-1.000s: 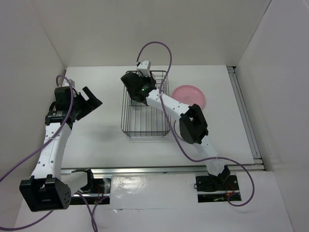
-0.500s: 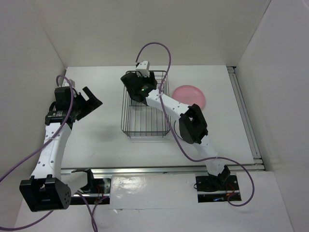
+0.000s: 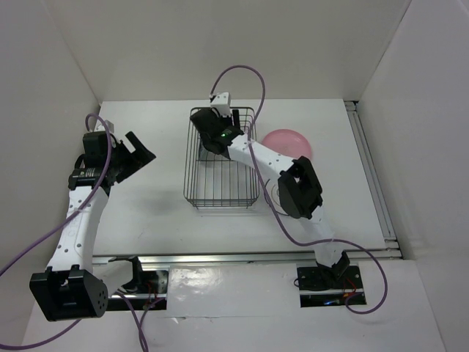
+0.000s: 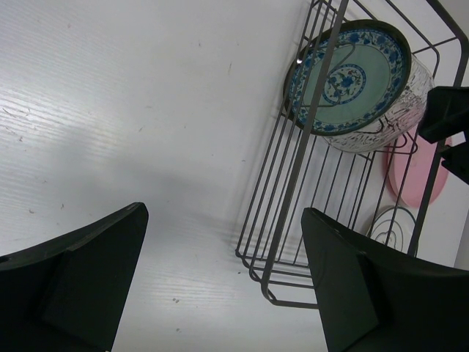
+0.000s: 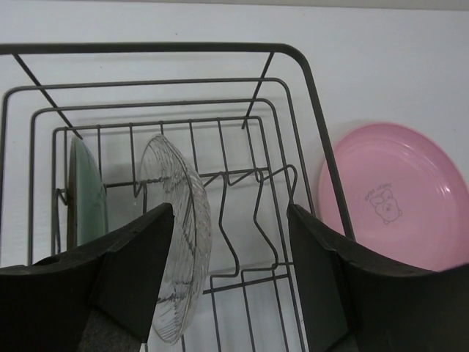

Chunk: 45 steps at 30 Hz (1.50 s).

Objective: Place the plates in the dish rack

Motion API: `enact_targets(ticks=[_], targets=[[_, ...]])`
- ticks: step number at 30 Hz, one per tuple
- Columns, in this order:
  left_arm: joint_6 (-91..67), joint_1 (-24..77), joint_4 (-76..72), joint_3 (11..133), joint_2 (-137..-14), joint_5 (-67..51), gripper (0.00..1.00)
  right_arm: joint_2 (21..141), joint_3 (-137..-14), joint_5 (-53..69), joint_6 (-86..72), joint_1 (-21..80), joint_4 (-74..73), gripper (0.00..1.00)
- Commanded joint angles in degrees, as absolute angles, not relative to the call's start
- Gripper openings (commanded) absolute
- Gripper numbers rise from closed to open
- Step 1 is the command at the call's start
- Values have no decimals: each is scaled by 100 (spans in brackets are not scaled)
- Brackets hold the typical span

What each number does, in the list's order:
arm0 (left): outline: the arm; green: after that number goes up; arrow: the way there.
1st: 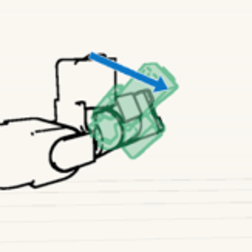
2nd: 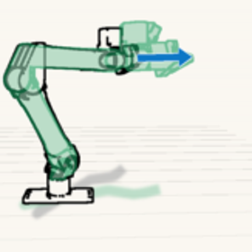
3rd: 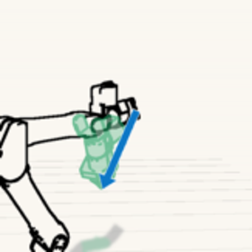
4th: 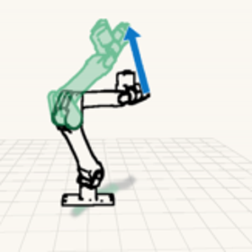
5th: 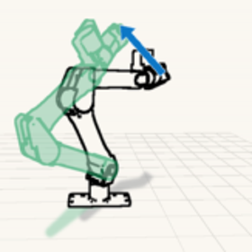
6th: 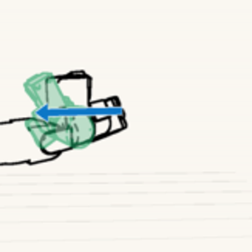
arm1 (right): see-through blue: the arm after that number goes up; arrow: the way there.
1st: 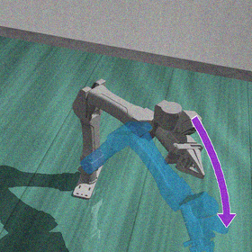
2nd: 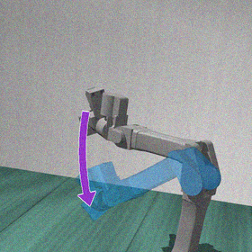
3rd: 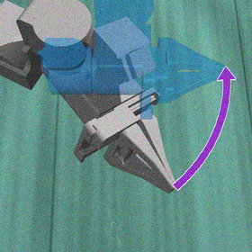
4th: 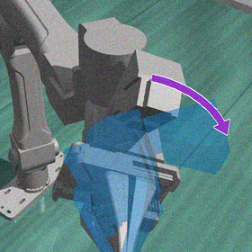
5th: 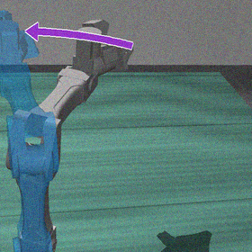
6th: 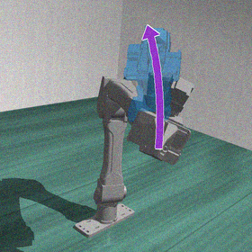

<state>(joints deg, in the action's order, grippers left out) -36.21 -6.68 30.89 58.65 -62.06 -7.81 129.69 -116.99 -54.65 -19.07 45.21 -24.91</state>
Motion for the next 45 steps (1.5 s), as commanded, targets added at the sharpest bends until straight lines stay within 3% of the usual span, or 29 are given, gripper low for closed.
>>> enact_targets(ticks=[1, 9, 17, 20, 27, 31, 36, 40, 45], targets=[[-3577, -703, 3006, 5985, -6205, -879, 100, 12103, -11654, -5273, -1986, 4500, -1969, 71], [-3577, -703, 3006, 5985, -6205, -879, 100, 10294, -10453, -4818, -1802, 4238, -1591, 81], [-3577, -703, 3006, 5985, -6152, -826, 100, 7868, -7332, -2172, -2583, 1602, -1266, 85], [-3577, -703, 3006, 6038, -6152, -774, 100, 6947, -6376, -1515, -2777, 1206, -1407, 89], [-3577, -703, 3006, 6038, -6152, -773, 100, 6163, -5099, 438, -3232, 0, -1520, 92], [-3577, -703, 3006, 6038, -6152, -773, 100, 5871, -4283, -96, -3305, 0, -1818, 92], [-3577, -755, 3006, 6038, -6152, -887, 100, 5364, -2984, 993, -4171, -45, -1303, 92], [-3577, -756, 3006, 6038, -6205, -949, 100, 4608, -2479, -103, -4499, 386, -1537, 92], [-3577, -756, 3006, 6038, -6266, -1072, 100, 4482, -2251, -176, -4447, 387, -1828, 92]])
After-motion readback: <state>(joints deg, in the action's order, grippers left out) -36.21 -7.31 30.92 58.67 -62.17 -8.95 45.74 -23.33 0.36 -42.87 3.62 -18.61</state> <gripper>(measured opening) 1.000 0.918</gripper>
